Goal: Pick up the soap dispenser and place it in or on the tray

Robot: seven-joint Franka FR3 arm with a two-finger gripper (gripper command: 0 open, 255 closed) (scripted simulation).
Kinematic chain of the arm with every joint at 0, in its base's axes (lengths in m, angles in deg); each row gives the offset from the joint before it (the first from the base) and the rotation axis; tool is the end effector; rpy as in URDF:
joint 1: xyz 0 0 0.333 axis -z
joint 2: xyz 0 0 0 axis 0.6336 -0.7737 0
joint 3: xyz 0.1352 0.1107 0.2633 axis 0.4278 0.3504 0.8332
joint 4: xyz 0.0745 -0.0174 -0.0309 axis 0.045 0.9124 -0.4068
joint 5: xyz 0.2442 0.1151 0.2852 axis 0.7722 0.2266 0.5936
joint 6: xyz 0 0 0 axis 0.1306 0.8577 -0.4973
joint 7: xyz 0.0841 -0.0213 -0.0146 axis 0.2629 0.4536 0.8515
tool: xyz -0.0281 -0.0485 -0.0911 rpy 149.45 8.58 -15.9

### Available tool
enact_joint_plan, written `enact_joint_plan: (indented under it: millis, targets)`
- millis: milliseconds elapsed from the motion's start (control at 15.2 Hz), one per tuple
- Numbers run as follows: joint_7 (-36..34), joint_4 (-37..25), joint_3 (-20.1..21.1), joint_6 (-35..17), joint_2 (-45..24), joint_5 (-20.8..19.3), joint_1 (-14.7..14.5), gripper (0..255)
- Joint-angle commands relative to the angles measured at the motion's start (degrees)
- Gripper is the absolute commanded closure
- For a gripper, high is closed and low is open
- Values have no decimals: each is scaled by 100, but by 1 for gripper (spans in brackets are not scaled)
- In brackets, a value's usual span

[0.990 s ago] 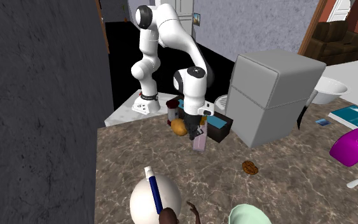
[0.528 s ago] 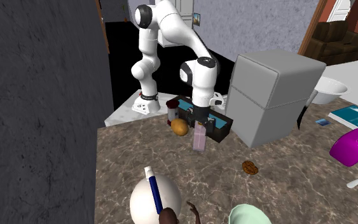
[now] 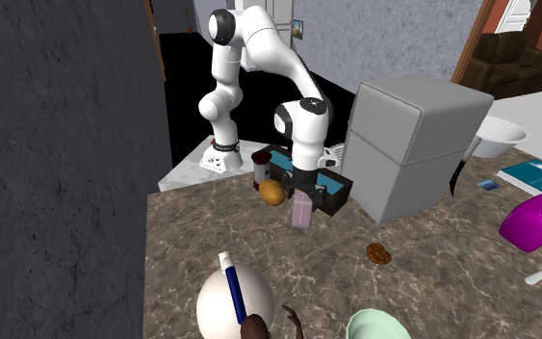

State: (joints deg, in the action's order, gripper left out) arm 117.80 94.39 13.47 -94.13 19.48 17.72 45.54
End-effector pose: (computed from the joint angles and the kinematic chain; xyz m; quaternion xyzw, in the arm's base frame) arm 0.4454 -0.3605 0.3239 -0.8191 -0.5735 0.0042 0.0086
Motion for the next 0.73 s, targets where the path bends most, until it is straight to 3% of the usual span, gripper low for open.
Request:
enact_joint_plan:
  millis: [0,396,462,660]
  targets:
    - [19,3,15,-43,-46,35,9,0]
    - [20,3,15,-43,-46,35,9,0]
    - [20,4,14,-43,-46,35,10,255]
    - [22,4,14,-44,-47,36,10,255]
